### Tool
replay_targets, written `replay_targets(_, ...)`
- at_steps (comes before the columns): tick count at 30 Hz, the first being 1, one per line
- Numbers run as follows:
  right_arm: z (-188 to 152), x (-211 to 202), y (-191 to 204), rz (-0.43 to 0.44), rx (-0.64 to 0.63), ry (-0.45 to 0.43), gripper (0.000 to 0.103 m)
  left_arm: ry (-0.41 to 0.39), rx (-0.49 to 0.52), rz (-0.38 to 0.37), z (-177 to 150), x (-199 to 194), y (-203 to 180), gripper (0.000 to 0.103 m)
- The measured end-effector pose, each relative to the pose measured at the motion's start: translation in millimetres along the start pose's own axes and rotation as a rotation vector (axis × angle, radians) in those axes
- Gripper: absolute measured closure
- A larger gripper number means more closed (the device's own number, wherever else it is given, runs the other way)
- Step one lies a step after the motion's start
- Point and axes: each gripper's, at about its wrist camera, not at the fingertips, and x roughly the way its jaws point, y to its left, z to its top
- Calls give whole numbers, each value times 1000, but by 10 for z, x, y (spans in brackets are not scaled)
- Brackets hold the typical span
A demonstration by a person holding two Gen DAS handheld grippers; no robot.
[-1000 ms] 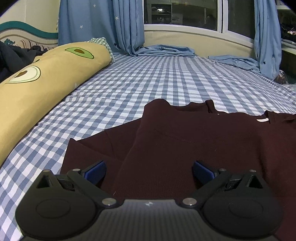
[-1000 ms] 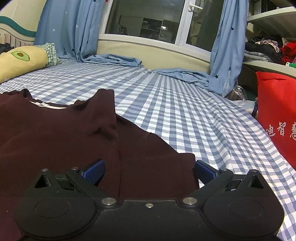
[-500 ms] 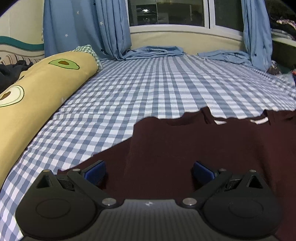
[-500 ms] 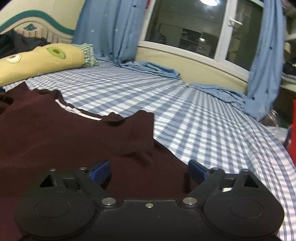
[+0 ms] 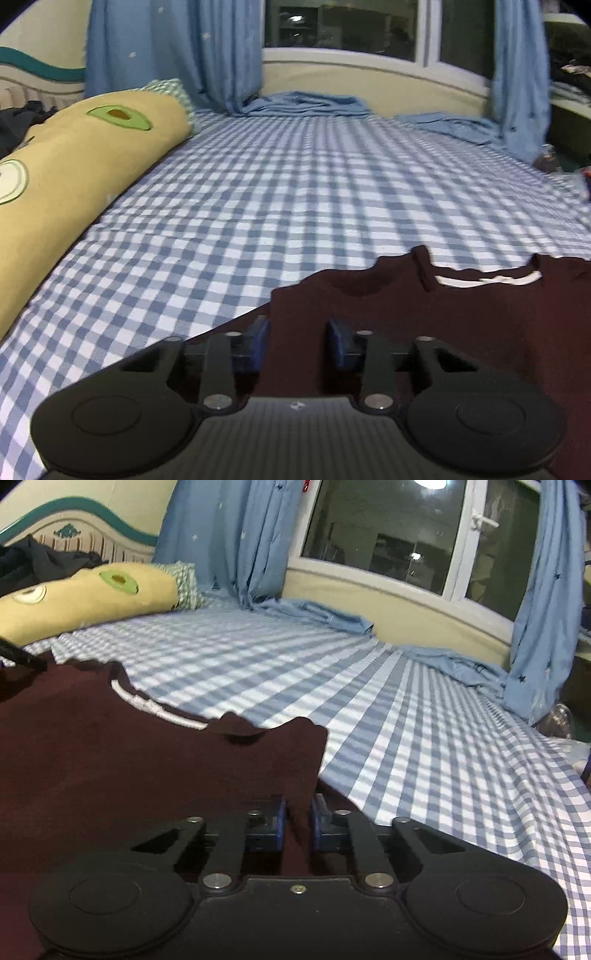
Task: Fold small clothes
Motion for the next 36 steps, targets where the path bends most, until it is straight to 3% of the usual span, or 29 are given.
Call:
replay_targets(2, 13, -67, 10, -24, -7, -30, 93, -31, 4, -4, 17, -33, -41, 78)
replay_targets(6, 62, -182, -17, -76, 1, -83, 93, -103, 78, 29, 49, -87, -207, 79)
replay_targets(12, -26, 61, 17, -95, -20, 18, 93, -72, 130, 99, -8, 144, -380, 77)
replay_targets(15, -46, 103, 52, -94, -31, 34, 91, -61, 90, 113, -7, 183, -308, 61)
replay_targets(17, -33, 94, 68, -96, -40, 41, 87, -64, 37, 112, 10, 140, -202, 42)
replay_targets(18, -30, 87, 68, -97, -45, 44, 85, -68, 6, 120, 21, 114, -144, 38)
replay_targets(20, -28, 62, 61, -104, -51, 49, 73, -83, -50, 124, 40, 36, -37, 22)
replay_targets(21, -29, 43, 47, -111, -48, 49, 70, -86, -77, 126, 53, -18, 17, 19)
replay_targets(23, -32, -3, 3, -123, -36, 53, 49, -95, -117, 139, 78, -139, 108, 9)
replay_targets(26, -46, -136, -58, -153, -26, 46, 26, -122, -150, 174, 80, -378, 226, 1)
replay_targets(29, -38, -330, -109, -171, -5, 32, 6, -125, -171, 197, 22, -628, 312, 1)
replay_targets(31, -27, -477, -106, -187, 0, 9, 1, -116, -169, 207, -35, -772, 328, 1)
replay_targets(36, 12, -845, 1, -194, -1, -44, 1, -101, -105, 231, -251, -1122, 254, 1)
